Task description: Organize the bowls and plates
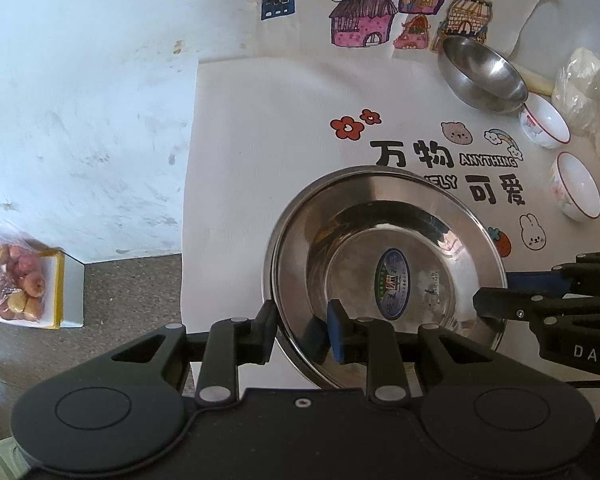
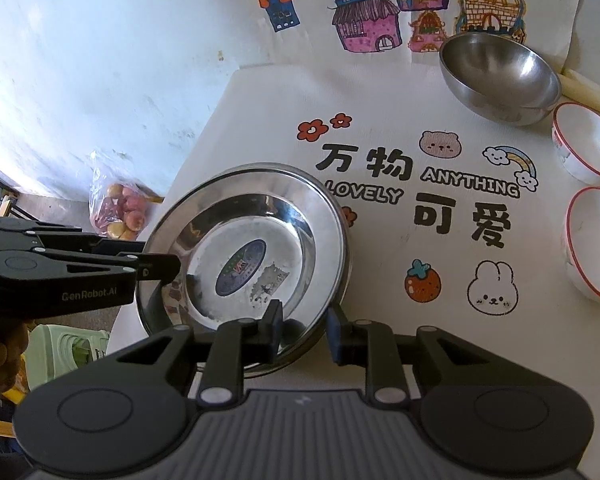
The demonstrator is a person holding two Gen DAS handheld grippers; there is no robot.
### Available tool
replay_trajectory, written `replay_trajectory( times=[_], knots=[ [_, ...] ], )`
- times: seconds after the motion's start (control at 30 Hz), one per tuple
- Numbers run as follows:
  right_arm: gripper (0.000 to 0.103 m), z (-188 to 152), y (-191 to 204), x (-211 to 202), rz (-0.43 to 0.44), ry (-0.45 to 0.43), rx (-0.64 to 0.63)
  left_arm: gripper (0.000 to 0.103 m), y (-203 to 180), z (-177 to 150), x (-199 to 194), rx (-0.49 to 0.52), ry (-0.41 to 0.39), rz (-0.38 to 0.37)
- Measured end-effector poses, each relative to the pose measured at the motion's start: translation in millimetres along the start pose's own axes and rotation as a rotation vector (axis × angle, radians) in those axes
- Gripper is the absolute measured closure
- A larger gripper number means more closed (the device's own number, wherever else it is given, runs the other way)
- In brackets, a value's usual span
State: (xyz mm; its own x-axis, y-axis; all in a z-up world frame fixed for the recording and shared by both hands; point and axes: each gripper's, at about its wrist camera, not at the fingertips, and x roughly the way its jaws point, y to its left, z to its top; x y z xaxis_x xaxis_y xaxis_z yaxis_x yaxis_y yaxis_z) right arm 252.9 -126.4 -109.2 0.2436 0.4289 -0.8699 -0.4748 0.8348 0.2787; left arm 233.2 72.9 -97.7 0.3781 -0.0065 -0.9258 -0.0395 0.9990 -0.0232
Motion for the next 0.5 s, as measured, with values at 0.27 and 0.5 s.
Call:
replay_trajectory(
  times=[0.27, 0.5],
  knots=[
    [0.076, 0.3, 0.6, 1.1, -0.003, 0.008, -0.008, 0.073, -2.6, 0.3, 0.7, 0.008, 0.000, 0.006],
    [0.076, 0.7, 1.0, 1.1, -0.004, 0.009, -0.006, 0.072, -2.5, 0.3, 0.8, 0.009, 0.000, 0.006]
  ],
)
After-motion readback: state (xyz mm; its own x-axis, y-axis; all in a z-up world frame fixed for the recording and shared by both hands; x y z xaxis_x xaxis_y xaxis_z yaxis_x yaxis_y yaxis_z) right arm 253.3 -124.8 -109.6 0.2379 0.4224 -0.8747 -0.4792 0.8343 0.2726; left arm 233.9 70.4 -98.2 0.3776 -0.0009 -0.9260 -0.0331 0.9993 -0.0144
